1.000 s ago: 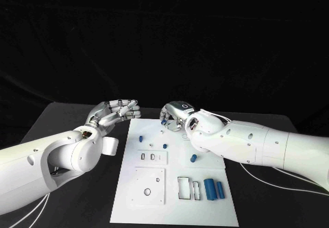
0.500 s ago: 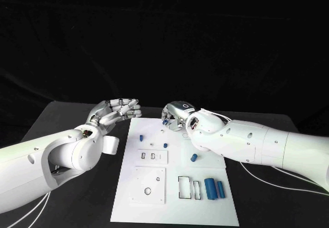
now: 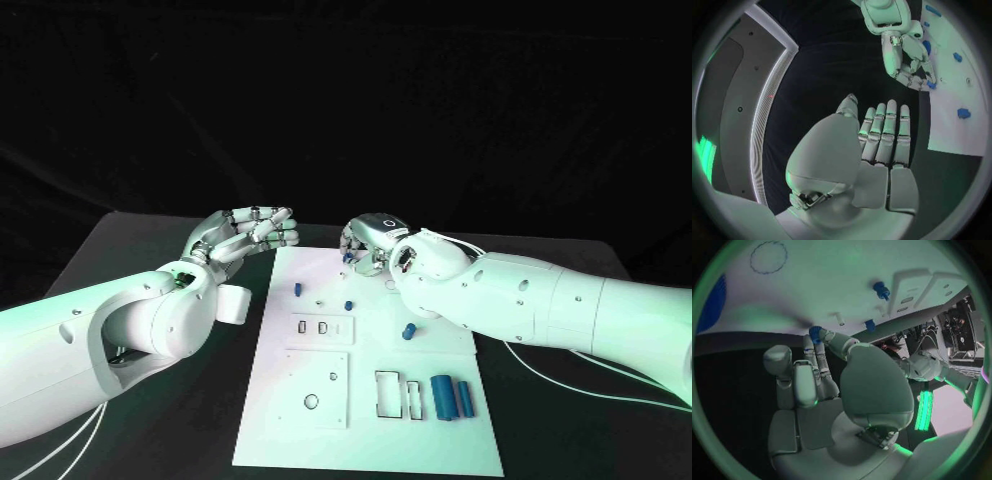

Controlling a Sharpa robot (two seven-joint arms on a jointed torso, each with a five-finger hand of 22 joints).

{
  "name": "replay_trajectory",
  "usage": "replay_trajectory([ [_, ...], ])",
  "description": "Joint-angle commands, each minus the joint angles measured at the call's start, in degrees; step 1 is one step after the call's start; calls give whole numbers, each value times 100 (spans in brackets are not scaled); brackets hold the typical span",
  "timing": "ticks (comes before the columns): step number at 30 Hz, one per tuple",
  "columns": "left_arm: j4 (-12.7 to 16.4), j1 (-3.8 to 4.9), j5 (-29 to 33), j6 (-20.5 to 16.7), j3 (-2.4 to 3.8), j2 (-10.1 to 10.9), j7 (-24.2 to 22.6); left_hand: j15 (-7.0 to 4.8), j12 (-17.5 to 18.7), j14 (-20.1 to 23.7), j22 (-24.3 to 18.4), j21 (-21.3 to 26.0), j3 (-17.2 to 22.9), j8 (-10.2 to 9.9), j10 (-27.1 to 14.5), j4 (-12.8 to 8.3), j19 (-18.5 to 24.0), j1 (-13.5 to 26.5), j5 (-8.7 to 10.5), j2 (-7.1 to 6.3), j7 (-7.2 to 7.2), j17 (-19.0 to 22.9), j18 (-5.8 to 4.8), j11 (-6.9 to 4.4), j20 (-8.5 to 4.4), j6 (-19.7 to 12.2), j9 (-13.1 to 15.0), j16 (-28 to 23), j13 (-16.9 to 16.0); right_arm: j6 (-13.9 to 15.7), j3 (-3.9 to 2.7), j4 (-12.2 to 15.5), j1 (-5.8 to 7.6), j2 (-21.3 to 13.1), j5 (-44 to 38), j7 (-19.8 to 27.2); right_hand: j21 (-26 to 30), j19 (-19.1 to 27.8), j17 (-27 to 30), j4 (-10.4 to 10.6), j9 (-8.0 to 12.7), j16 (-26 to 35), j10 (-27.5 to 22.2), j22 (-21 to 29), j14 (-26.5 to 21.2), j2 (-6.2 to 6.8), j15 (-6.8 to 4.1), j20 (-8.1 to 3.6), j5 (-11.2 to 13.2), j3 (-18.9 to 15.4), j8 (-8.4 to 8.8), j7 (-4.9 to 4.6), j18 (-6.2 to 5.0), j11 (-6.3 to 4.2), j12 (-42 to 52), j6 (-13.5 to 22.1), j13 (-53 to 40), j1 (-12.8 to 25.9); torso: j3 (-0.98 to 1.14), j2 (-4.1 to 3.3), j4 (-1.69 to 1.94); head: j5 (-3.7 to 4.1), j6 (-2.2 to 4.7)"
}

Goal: Assemble the parts on the task board

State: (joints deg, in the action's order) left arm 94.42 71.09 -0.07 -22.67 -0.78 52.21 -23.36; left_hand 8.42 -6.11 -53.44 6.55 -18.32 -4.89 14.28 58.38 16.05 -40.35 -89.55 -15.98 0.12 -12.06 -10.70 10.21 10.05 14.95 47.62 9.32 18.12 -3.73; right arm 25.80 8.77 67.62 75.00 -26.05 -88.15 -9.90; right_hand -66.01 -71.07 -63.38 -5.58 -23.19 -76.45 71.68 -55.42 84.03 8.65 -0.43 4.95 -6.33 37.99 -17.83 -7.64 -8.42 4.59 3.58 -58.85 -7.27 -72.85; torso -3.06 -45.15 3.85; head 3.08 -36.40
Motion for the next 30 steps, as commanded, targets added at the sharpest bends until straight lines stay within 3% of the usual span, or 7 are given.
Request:
replay_trajectory([
  [1,17,13,14,114,5,-6,-19,9,20,37,-10,25,-1,-24,6,24,-30,26,32,-16,-50,-9,30,39,13,-43,4,-19,-5,-70,1,-26,-3,13,-83,-89,36,94,70,3,-6,32,-86,29,123,90,35,17,14,77,49,-35,90,-25,-14,133,-46,44,-3,-2,1,-2,3],
  [7,17,16,14,120,5,-4,-12,9,20,37,-10,25,-1,-24,6,24,-30,26,32,-16,-50,-9,30,39,13,-43,4,-19,-5,-110,2,-41,-3,15,-53,-46,276,349,265,12,49,99,-824,277,51,353,207,174,64,229,287,-215,29,189,-10,496,129,197,-6,-4,-10,-10,7],
  [17,16,19,15,124,5,20,8,14,37,48,-20,34,-16,-28,1,24,-31,37,43,-13,-54,-14,29,43,16,-52,4,-29,-6,-24,3,191,-4,-178,-29,-42,355,422,358,-5,67,136,-969,353,14,404,235,215,62,217,333,-247,5,222,1,550,168,200,2,-5,4,-12,14],
  [22,8,19,19,129,4,31,11,14,37,48,-20,34,-16,-28,1,24,-31,37,43,-13,-54,-14,29,43,16,-52,4,-29,-6,123,-4,536,-2,-505,-49,-130,358,423,350,-10,61,126,-972,350,16,398,235,222,37,219,318,-240,1,219,20,515,172,187,6,-2,-15,-33,28],
  [26,-8,19,29,132,4,50,10,14,37,48,-20,34,-16,-28,1,24,-31,37,43,-13,-54,-14,29,43,16,-52,4,-29,-6,259,-36,883,15,-887,18,-255,317,375,431,14,56,149,-856,282,6,423,223,221,2,193,309,-222,6,195,94,478,156,227,12,17,-54,-44,55],
  [30,-23,18,39,159,3,62,8,15,42,52,-23,36,-19,-29,-1,23,-30,39,48,-12,-55,-15,29,44,17,-55,5,-33,-6,347,-61,1288,80,-1415,460,-391,267,297,365,144,120,80,-497,185,40,569,190,193,52,78,474,-237,23,147,286,746,72,430,29,41,-77,-52,69],
])
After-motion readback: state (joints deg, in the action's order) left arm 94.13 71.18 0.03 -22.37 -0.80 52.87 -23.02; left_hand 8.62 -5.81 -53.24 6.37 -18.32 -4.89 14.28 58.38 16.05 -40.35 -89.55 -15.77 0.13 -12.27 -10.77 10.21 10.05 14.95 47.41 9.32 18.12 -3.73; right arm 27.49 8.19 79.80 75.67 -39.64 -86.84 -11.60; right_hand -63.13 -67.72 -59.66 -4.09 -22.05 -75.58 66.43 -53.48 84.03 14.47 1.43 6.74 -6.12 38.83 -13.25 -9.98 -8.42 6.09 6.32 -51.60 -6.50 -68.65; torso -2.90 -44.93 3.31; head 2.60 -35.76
